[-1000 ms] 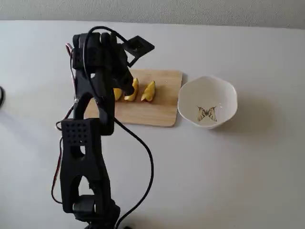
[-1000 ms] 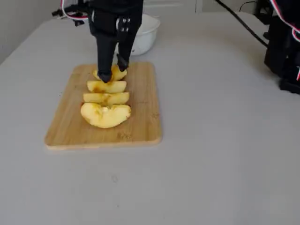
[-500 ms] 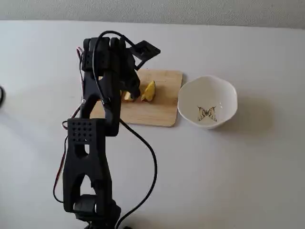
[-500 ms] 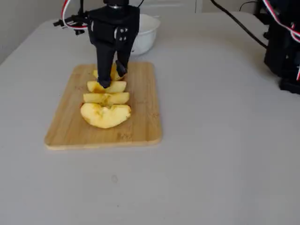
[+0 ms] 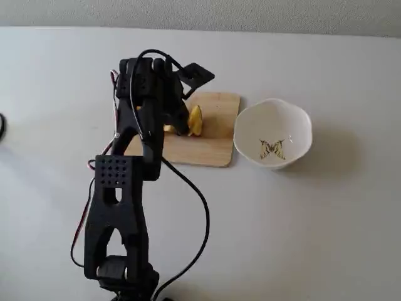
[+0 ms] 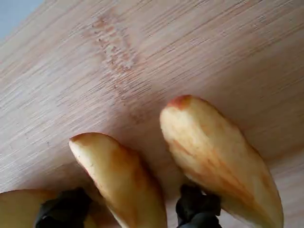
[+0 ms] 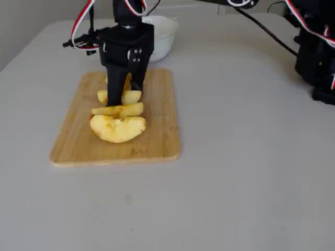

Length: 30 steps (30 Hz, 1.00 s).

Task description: Pick up the second from the right apple slice from the cutting board and place it into the bowl

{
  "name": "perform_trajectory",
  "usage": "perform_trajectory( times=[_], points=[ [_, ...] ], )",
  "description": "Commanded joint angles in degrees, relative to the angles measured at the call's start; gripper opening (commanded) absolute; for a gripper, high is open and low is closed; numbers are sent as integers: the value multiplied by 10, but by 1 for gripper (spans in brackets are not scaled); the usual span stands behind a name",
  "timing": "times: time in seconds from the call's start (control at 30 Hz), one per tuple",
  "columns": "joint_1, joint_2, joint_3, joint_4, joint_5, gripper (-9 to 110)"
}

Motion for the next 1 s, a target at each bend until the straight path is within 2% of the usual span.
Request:
perform_trajectory(
  times=[0.0,0.3,0.47,0.7,0.97],
  points=[
    [6,4,-34,-11,-9,21],
    [5,-14,-42,-14,-12,0],
    [4,-17,-62,-12,1,0],
    [-16,-9,-176,22,52,0],
    [-21,97,-186,27,139,0]
  ],
)
